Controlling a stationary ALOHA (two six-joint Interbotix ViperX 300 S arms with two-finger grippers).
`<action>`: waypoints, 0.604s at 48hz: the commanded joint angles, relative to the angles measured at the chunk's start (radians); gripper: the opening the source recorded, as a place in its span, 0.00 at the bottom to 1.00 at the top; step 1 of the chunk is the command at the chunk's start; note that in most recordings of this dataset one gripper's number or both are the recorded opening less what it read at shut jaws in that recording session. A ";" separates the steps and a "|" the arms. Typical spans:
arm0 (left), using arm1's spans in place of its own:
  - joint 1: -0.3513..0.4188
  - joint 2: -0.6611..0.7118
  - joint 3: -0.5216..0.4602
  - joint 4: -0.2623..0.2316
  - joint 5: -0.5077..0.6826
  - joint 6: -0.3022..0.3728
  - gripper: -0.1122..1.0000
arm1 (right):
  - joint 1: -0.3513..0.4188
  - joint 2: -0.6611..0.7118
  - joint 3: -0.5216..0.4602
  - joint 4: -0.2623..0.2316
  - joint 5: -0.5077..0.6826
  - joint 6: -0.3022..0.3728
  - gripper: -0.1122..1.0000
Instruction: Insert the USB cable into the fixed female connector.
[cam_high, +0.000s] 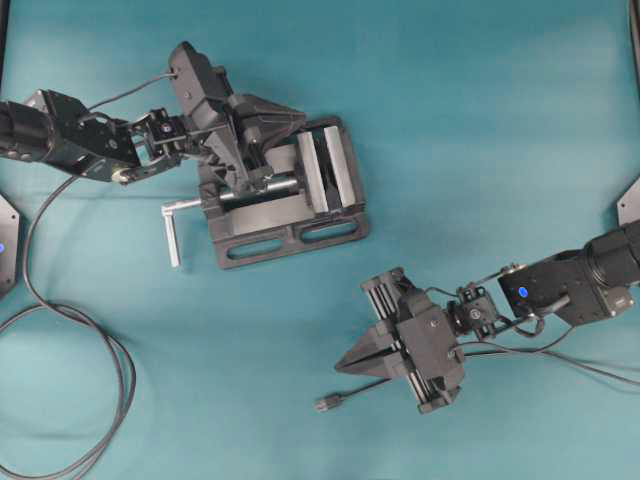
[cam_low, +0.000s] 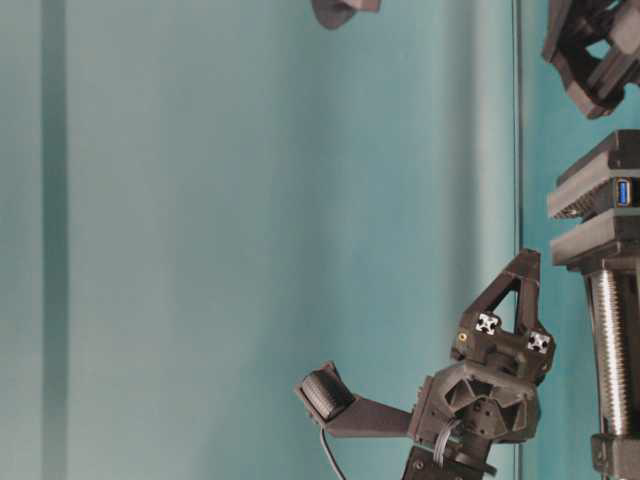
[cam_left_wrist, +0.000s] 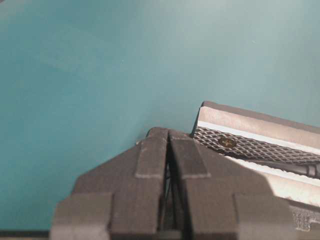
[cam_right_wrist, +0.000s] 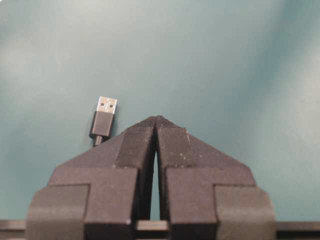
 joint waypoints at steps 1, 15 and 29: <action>-0.015 -0.032 -0.012 0.026 0.012 0.012 0.11 | -0.002 -0.008 -0.020 0.003 -0.008 0.009 0.10; -0.029 -0.118 0.017 0.032 0.112 0.002 0.14 | -0.002 -0.009 -0.100 0.012 0.133 0.094 0.10; -0.035 -0.262 0.023 0.032 0.316 0.011 0.55 | -0.002 -0.002 -0.091 0.012 0.143 0.098 0.10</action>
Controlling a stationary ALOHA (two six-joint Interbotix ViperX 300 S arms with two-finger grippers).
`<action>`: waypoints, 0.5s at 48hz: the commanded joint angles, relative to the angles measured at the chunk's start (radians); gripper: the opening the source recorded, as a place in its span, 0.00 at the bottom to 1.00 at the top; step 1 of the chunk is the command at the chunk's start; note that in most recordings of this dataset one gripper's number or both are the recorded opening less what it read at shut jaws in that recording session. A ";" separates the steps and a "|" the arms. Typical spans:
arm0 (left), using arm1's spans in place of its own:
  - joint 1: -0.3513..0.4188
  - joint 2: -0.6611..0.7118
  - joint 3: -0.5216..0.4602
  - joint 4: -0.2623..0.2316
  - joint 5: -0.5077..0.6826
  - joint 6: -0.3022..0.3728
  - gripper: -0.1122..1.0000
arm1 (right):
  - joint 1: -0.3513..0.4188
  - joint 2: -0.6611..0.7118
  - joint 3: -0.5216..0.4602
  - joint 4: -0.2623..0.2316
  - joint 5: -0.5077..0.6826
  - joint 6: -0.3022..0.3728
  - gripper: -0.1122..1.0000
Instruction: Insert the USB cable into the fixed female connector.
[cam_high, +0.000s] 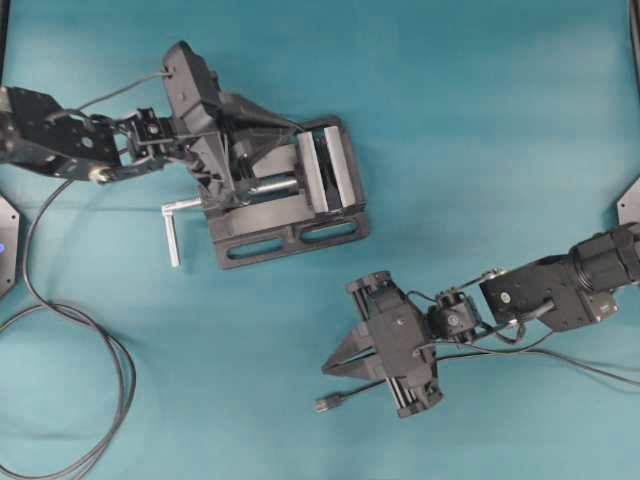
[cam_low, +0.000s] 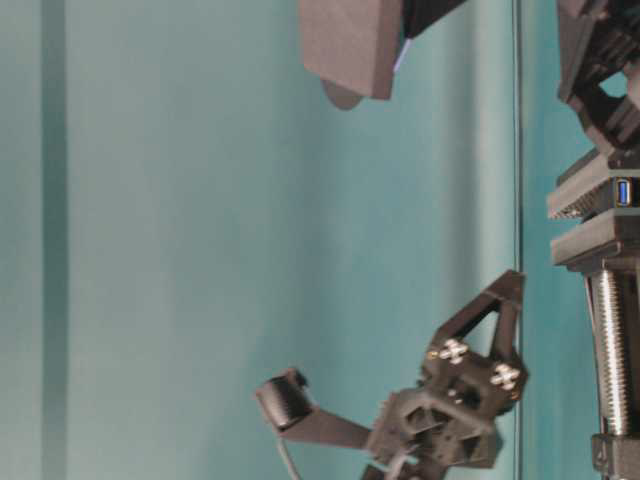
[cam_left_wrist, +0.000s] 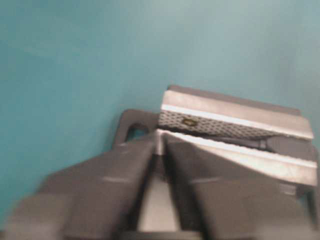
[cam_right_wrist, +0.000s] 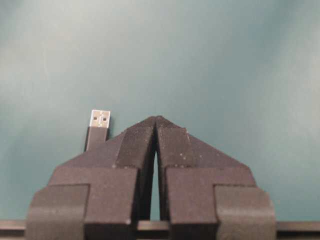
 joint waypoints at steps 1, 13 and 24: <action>-0.005 -0.087 -0.006 0.005 0.066 0.002 0.61 | -0.002 -0.015 -0.008 0.003 -0.005 0.002 0.10; -0.095 -0.284 -0.015 0.000 0.354 -0.091 1.00 | -0.002 -0.015 -0.020 0.003 -0.006 0.002 0.16; -0.172 -0.354 0.054 0.003 0.319 -0.106 1.00 | -0.002 -0.015 -0.023 0.003 -0.003 0.000 0.66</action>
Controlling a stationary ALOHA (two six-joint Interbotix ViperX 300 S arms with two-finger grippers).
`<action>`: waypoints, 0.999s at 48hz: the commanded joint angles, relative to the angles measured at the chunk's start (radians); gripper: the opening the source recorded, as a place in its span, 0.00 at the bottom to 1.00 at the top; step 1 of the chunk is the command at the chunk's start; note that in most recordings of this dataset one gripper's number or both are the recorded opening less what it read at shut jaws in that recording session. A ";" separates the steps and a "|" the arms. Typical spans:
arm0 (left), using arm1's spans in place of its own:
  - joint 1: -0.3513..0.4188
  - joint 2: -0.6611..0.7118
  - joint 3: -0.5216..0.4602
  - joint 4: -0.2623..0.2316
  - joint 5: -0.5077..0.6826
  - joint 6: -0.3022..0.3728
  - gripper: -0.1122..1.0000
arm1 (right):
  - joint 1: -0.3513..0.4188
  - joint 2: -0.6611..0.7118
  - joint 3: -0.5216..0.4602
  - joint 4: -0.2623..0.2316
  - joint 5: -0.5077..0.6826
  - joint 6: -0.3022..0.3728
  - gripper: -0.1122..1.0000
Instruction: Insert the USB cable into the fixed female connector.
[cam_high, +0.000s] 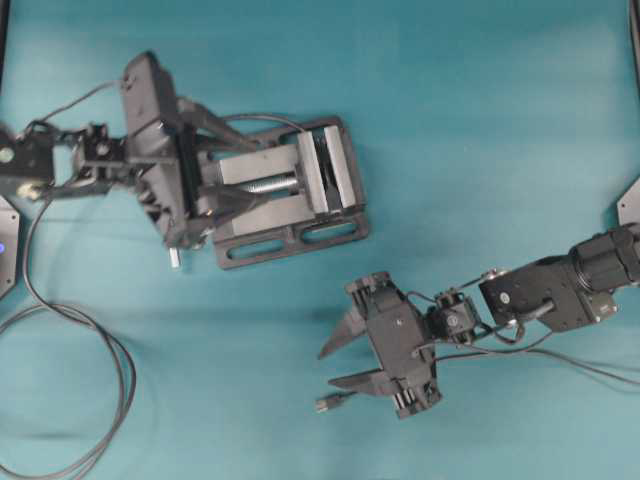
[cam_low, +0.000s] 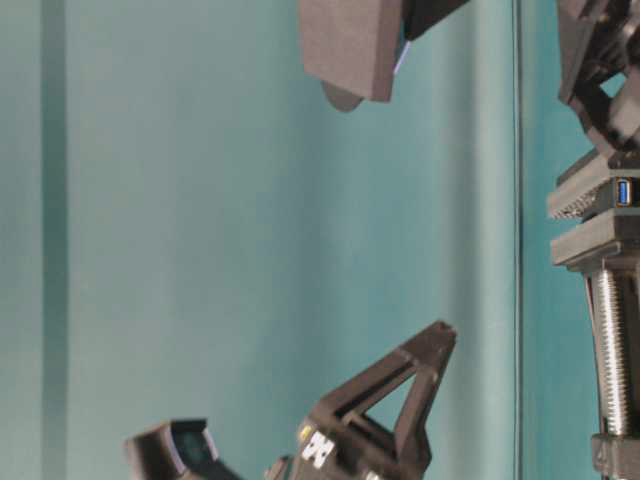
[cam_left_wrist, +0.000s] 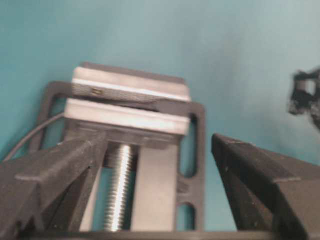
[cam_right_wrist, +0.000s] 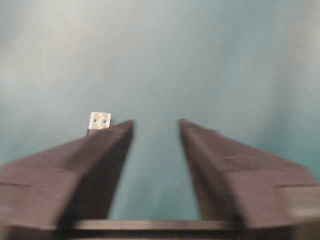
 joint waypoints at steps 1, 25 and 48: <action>-0.028 -0.037 0.020 0.002 -0.049 -0.025 1.00 | -0.002 -0.015 -0.018 0.005 -0.002 0.000 0.70; -0.137 -0.408 0.383 0.009 -0.273 0.040 1.00 | 0.051 -0.011 -0.014 0.005 0.011 0.002 0.74; -0.127 -0.940 0.460 0.009 0.302 0.034 1.00 | 0.081 0.064 -0.034 0.046 -0.066 0.043 0.74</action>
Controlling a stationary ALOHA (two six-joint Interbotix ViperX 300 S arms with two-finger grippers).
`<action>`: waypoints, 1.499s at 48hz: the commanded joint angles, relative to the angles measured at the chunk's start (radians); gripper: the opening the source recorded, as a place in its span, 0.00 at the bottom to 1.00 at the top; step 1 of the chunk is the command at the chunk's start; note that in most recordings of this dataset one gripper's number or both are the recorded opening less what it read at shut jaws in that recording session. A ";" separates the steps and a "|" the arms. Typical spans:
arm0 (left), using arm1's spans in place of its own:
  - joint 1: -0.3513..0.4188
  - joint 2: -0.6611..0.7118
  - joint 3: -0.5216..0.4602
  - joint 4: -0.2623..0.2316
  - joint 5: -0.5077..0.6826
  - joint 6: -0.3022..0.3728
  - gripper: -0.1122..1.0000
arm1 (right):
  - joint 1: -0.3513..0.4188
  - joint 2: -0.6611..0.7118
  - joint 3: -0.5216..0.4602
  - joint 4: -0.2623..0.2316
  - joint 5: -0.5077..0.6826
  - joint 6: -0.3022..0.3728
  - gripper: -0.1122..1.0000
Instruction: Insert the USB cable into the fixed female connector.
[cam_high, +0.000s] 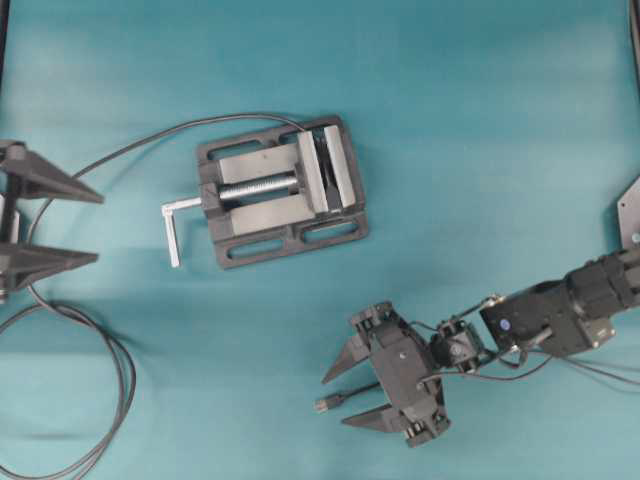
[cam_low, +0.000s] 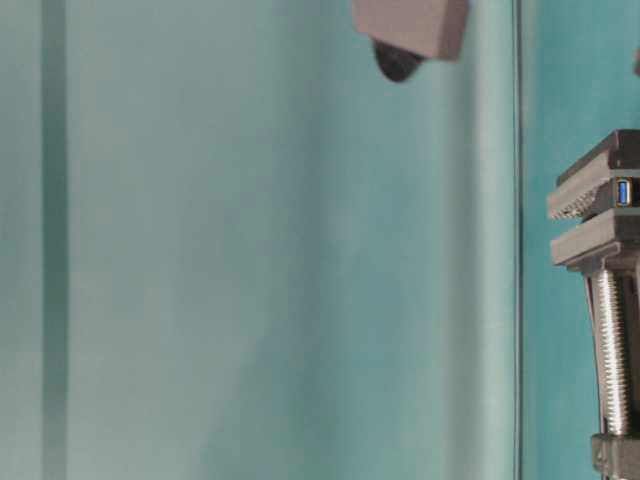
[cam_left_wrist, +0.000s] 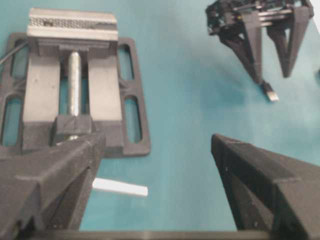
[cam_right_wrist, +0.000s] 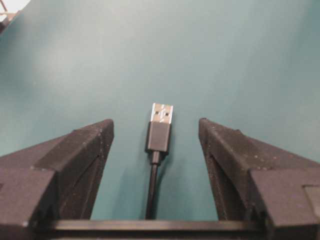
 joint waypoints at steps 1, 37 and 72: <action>0.008 -0.037 0.006 0.003 0.008 0.006 1.00 | 0.000 0.002 -0.017 0.020 -0.035 0.023 0.74; 0.009 -0.015 0.044 0.005 -0.011 0.003 1.00 | 0.003 0.058 -0.015 0.063 -0.044 0.034 0.54; 0.009 -0.017 0.035 0.002 -0.011 0.000 1.00 | 0.026 0.094 0.032 0.064 -0.071 0.052 0.42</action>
